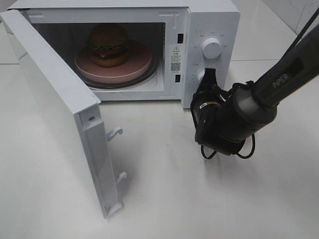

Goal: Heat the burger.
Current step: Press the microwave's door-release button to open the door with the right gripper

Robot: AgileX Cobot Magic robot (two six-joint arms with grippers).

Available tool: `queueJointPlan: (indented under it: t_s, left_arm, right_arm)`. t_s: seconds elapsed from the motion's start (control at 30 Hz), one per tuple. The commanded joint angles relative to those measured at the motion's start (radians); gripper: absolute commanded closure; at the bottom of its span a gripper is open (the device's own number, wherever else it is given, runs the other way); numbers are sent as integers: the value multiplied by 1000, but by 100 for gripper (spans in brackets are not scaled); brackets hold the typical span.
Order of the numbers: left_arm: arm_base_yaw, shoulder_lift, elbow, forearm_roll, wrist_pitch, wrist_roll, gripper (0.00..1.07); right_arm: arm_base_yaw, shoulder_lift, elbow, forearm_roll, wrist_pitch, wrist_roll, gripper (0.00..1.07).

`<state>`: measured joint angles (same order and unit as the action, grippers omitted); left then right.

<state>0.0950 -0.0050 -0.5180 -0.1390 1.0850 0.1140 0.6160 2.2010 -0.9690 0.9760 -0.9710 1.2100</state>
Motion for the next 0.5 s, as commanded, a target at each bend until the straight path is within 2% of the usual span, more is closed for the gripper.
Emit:
queueJointPlan:
  t_s: [0.03, 0.2, 0.5]
  left_arm:
    - [1, -6, 0, -3, -15, -5, 6]
    - [1, -6, 0, -3, -15, -5, 6]
    - [1, -6, 0, -3, -15, -5, 6]
  right_arm:
    - [17, -39, 1, -113, -76, -9, 107]
    - [27, -79, 48, -107, -52, -33, 107]
    - [27, -155, 150, -118, 122, -111, 107]
